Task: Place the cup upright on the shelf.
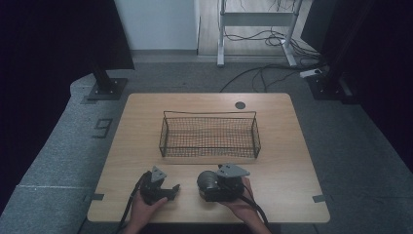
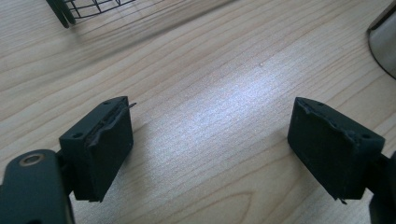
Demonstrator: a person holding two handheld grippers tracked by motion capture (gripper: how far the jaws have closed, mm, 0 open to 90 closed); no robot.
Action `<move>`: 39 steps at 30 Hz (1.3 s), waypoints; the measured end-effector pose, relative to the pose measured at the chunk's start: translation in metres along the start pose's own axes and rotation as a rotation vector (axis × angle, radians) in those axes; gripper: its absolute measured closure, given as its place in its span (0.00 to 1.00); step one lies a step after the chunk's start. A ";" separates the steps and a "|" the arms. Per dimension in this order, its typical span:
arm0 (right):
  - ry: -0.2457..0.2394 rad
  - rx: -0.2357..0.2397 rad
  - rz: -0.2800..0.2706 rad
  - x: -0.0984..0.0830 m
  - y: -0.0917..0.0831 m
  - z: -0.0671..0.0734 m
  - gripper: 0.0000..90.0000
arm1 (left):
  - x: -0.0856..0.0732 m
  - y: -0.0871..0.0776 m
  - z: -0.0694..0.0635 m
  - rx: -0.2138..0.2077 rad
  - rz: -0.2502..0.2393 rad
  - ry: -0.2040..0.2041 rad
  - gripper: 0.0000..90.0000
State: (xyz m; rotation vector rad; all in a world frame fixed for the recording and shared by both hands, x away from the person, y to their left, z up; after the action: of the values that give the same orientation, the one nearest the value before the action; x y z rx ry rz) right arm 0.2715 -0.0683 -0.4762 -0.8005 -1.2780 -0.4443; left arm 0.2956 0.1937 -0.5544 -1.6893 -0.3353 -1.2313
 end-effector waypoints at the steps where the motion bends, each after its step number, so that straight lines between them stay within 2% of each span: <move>1: -0.001 0.001 0.003 0.000 0.002 0.001 0.09 | 0.000 0.000 0.000 0.000 0.000 0.000 0.16; 6: -0.007 0.004 0.038 -0.006 0.012 0.003 0.07 | 0.000 0.000 0.000 0.000 0.000 0.000 0.16; 29: -0.035 -0.021 0.115 -0.030 0.033 0.006 0.04 | 0.000 0.000 0.000 0.000 0.000 0.000 0.16; 32: -0.039 -0.027 0.119 -0.032 0.034 0.006 0.07 | 0.000 0.000 0.000 0.000 -0.001 -0.001 0.16; 34: -0.027 -0.029 0.111 -0.033 0.034 0.005 0.14 | 0.000 0.000 0.000 0.000 -0.002 -0.002 0.16; 39: -0.027 -0.017 0.113 -0.033 0.034 0.005 0.14 | 0.000 0.000 0.000 0.000 -0.002 -0.002 0.16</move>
State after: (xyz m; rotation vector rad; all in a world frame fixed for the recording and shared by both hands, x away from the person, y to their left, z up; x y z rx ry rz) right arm 0.2833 -0.0469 -0.5167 -0.8910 -1.2489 -0.3554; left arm 0.2956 0.1935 -0.5545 -1.6902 -0.3385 -1.2309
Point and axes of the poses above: each handheld gripper's, and its own axes: y roughly forward along the jaws, x roughly out of its top, z roughly to its left, the point moved 1 cm from there along y, roughly forward along the jaws, and after that the axes turned 14 degrees about -z, right-handed, at the moved point
